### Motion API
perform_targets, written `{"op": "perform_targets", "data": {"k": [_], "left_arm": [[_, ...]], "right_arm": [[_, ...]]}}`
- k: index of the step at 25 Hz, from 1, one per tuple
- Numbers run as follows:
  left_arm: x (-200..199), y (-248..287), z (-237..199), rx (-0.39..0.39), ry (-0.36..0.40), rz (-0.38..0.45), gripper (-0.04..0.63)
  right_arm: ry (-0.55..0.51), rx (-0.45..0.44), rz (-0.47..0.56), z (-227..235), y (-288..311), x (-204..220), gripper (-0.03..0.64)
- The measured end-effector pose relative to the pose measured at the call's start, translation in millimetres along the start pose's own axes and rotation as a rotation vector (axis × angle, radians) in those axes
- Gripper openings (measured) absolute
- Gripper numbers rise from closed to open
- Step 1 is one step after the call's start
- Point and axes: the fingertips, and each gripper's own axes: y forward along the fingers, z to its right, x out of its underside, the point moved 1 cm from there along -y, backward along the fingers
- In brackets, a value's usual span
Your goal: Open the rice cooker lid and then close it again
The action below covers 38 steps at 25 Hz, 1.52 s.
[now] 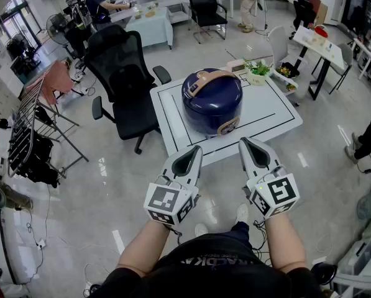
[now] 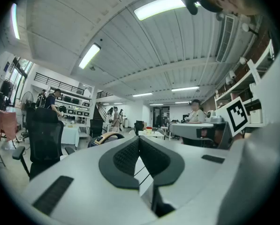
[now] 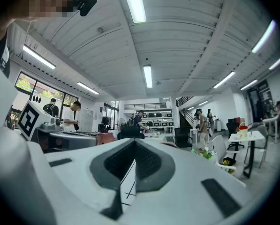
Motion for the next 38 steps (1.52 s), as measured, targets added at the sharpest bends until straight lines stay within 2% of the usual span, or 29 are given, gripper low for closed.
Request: {"op": "perform_targets", "data": {"k": [15,17,19,20,22,31,38], "left_arm": [[0,-6,-18,-0.008,-0.015,0.010,0.016],[2,-5,-20,-0.010,-0.015,0.008,0.058],[2,-3,-21,-0.012,-0.007,0.002,0.202],[1,-2,-23,-0.017,0.000,-0.001,0.244],[-1,0,-26,-0.030,0.008,-0.001,0.271],[0,35,-36,-0.077,0.002,-0.005,0.276],[1,80,-51,-0.134,-0.038,-0.007,0.276]], "right_arm": [[0.055,-0.036,0.024,-7,12,-6,0.002],[0.040,-0.049,0.033,-8,15,-8,0.019],[-0.019,-0.044,0.043,-7,19,-11,0.130],[-0.070,-0.036,0.043,-6,22,-13,0.176],[-0.153,-0.033,0.042,-5,29,-17,0.193],[-0.228,-0.113,0.013,24,65,-14,0.193],[-0.230,-0.182,-0.003,58,102,-8,0.193]]}}
